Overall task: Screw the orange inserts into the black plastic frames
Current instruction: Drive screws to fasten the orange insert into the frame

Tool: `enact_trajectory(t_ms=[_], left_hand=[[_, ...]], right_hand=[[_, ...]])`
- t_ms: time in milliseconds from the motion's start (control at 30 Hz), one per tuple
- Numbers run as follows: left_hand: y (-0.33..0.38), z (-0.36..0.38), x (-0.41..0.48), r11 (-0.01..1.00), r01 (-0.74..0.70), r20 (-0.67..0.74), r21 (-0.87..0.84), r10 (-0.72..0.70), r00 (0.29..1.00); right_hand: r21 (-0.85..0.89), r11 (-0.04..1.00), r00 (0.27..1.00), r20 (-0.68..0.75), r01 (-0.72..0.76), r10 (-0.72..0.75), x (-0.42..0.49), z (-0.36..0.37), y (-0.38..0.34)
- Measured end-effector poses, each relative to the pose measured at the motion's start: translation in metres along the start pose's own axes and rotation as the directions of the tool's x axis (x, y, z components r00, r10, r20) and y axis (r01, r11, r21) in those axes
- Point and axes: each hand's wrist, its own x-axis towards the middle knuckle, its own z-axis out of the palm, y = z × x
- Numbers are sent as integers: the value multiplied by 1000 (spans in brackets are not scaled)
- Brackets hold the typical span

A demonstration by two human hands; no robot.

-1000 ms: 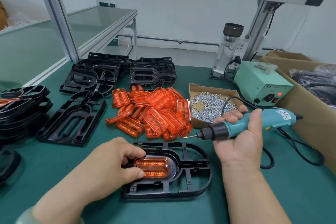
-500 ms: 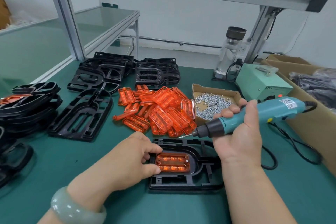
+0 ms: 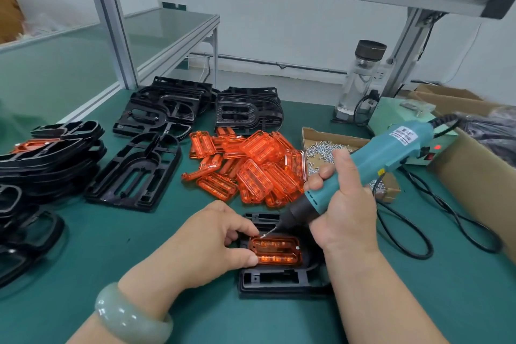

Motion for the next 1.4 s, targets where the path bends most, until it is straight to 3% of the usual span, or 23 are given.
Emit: enact_trajectory(t_ms=[700,1133,1300,1400], left_hand=[[1,1,0,1000,2,-1,-3,-2,1000],[6,-2,-1,998,-17,-4,53,17,1000],[15,-2,0,991,-74,73,113,66,995],[18,1,2,991,-43,37,127,39,999]], right_hand=[[-164,982,966,255,95,-51,-7,10,7],[-290,938,854,519,190,-13,-18,29,9],[-277,948,789,613,156,49,-17,31,12],[-246,960,747,662,132,67,-16,32,12]])
